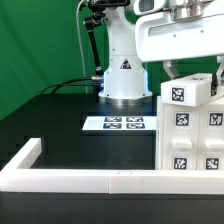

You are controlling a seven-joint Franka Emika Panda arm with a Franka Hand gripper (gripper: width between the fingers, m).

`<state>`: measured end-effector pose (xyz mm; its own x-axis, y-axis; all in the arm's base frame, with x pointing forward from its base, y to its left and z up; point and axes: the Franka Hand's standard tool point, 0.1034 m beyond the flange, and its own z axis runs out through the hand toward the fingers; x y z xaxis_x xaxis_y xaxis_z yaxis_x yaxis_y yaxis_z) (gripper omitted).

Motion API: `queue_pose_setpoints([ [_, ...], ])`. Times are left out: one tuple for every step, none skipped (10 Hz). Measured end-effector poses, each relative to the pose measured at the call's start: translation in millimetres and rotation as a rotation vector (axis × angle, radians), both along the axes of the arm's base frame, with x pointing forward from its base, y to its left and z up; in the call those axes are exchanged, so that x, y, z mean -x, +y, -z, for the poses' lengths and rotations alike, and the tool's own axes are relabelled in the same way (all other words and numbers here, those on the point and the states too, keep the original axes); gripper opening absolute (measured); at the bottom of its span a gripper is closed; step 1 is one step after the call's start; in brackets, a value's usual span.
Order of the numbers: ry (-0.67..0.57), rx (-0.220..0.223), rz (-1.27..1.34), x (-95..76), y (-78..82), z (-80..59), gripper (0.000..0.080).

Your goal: Assemble cabinet

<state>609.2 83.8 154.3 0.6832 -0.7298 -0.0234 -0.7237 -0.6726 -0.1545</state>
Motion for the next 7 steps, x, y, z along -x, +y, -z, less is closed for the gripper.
queue_pose_setpoints([
  [0.004, -0.012, 0.097, -0.2, 0.3, -0.1, 0.0556],
  [0.001, -0.026, 0.229, 1.1, 0.5, 0.3, 0.0556],
  [0.003, -0.043, 0.342, 3.5, 2.1, 0.1, 0.0556],
  [0.0, -0.064, 0.479, 4.2, 3.4, -0.5, 0.0556],
  [-0.012, -0.089, 0.587, 4.2, 3.4, 0.1, 0.0556],
  [0.004, -0.111, 0.717, 4.4, 4.4, 0.0, 0.0556],
  [0.017, -0.128, 0.817, 4.3, 4.1, 0.3, 0.0556],
])
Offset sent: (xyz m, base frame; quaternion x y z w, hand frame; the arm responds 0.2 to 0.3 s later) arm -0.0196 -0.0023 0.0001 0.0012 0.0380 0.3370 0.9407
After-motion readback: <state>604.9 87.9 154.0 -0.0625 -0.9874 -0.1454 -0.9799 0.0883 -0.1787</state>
